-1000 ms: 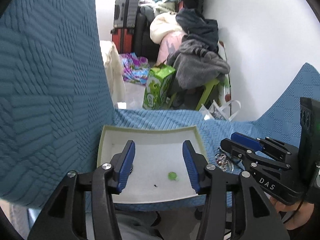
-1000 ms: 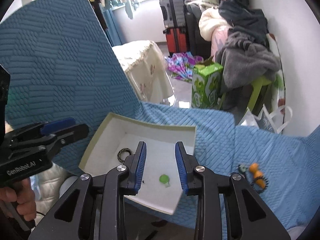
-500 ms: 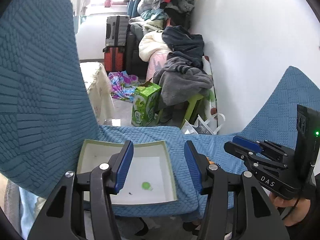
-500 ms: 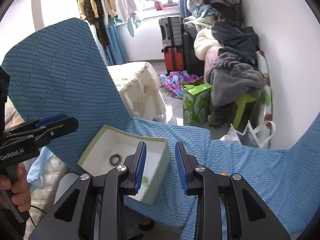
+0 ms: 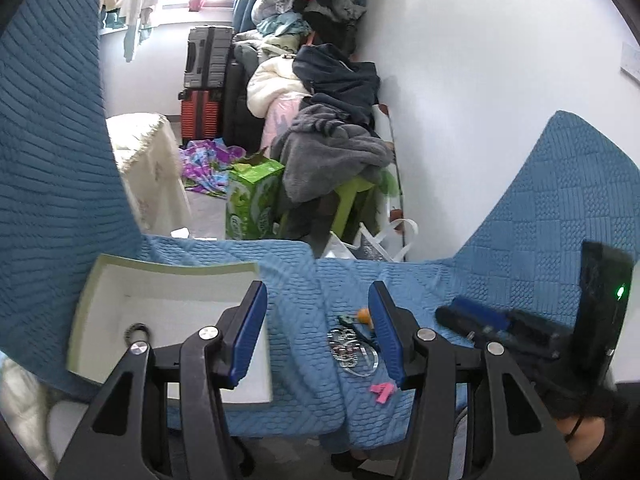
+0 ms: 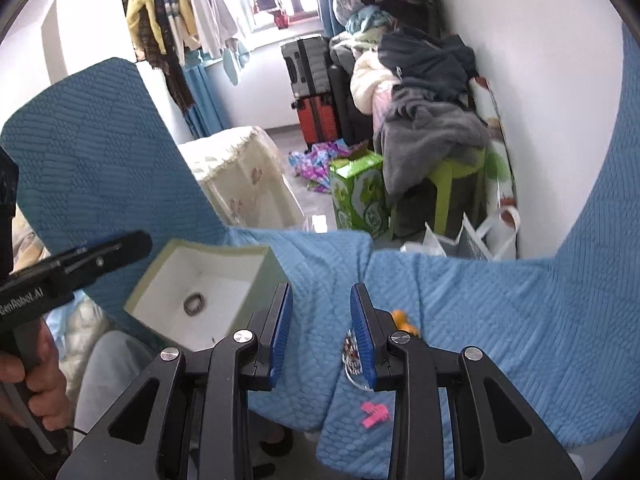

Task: Organize jewelry
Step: 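Return the left tool to the jewelry and grasp the pink hair clip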

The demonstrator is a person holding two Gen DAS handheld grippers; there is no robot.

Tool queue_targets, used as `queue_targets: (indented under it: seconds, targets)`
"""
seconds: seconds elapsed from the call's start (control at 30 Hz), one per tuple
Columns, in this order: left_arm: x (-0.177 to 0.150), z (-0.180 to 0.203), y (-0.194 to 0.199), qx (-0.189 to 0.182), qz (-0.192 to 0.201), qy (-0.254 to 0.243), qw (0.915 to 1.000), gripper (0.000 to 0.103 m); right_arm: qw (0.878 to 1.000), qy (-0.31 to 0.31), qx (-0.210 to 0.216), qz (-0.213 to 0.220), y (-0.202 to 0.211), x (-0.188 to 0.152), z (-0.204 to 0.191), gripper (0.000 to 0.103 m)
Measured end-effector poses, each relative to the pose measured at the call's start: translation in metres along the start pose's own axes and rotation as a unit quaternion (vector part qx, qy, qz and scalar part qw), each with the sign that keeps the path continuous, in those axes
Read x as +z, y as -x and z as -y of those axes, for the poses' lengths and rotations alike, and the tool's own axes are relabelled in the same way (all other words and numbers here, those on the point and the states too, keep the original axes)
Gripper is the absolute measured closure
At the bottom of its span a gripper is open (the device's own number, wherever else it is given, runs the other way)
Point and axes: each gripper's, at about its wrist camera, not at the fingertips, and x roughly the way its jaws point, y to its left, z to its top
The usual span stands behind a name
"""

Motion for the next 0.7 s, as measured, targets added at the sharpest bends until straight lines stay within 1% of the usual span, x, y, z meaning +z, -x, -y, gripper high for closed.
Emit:
queue_targets:
  seconds: [0.03,0.13,0.23,0.3,0.4,0.5,0.57,0.7]
  targets:
    - [-0.004,0.003,-0.004,-0.007,0.0,0.004,1.0,0.049,1.0,0.001,0.002,-0.004,-0.003,-0.006,0.004,0.075]
    - [-0.015,0.011,-0.015,-0.018,-0.006,0.004,0.9998,0.049,1.0,-0.001,-0.011,0.002,-0.006,-0.024,0.014,0.075]
    - [-0.025,0.021,-0.026,-0.013,-0.016,-0.009,0.9997,0.049,1.0,0.0,-0.023,0.017,-0.006,-0.038,0.028,0.075]
    - [-0.032,0.025,-0.034,-0.004,-0.022,-0.013,0.9997,0.049,0.999,0.001,-0.039,0.037,-0.004,-0.049,0.037,0.075]
    - [-0.042,0.028,-0.046,-0.013,-0.027,-0.001,0.9995,0.049,0.998,-0.012,-0.052,0.046,-0.005,-0.059,0.053,0.075]
    - [-0.055,0.032,-0.058,-0.024,-0.033,-0.003,0.9992,0.049,0.997,-0.027,-0.059,0.051,-0.006,-0.067,0.068,0.075]
    - [-0.063,0.035,-0.069,-0.028,-0.044,-0.009,0.9986,0.049,0.996,-0.042,-0.058,0.051,-0.007,-0.072,0.08,0.075]
    - [-0.086,0.039,-0.097,-0.042,-0.083,-0.021,0.9955,0.05,0.995,-0.077,-0.051,0.023,-0.027,-0.077,0.105,0.075]
